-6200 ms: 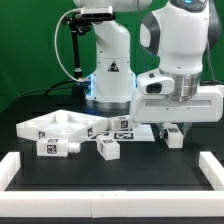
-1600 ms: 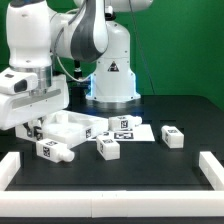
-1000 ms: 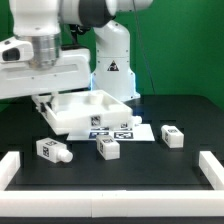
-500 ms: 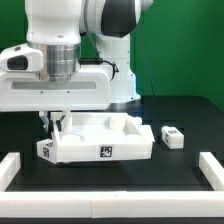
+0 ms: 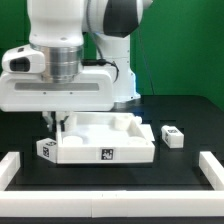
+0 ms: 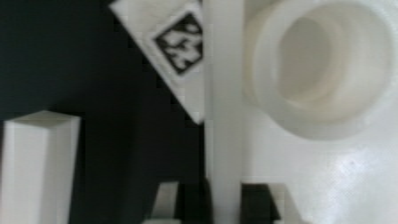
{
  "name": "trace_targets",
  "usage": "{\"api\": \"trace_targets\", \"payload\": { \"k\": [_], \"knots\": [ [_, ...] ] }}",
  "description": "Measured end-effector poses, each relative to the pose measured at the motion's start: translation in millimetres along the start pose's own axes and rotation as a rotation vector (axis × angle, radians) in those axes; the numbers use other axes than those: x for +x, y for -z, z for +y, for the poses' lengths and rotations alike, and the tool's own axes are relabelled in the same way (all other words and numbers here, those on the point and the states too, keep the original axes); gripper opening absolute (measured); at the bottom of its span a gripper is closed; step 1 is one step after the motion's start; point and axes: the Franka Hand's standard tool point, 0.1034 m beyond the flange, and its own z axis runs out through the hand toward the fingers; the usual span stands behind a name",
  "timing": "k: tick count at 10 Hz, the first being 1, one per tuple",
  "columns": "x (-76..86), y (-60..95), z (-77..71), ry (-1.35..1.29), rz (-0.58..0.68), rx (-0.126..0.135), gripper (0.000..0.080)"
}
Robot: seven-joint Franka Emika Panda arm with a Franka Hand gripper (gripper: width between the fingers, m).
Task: Assemble one leg
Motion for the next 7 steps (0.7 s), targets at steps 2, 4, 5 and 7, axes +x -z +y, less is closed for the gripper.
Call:
{"api": "trace_targets", "payload": {
  "k": [2,4,5,7],
  "knots": [
    [36.4,4.1,-16.0,-0.039,0.006,-0.012,0.0054],
    [57.2,-7.4,-44.3,-0.066,0.010,-0.022,0.0054],
    [60.9,-15.3,-54.7,-0.082,0.007,-0.026,0.0054],
    [64.4,-22.4,-69.9,-0.077,0.011,-0.031,0.0054]
  ]
}}
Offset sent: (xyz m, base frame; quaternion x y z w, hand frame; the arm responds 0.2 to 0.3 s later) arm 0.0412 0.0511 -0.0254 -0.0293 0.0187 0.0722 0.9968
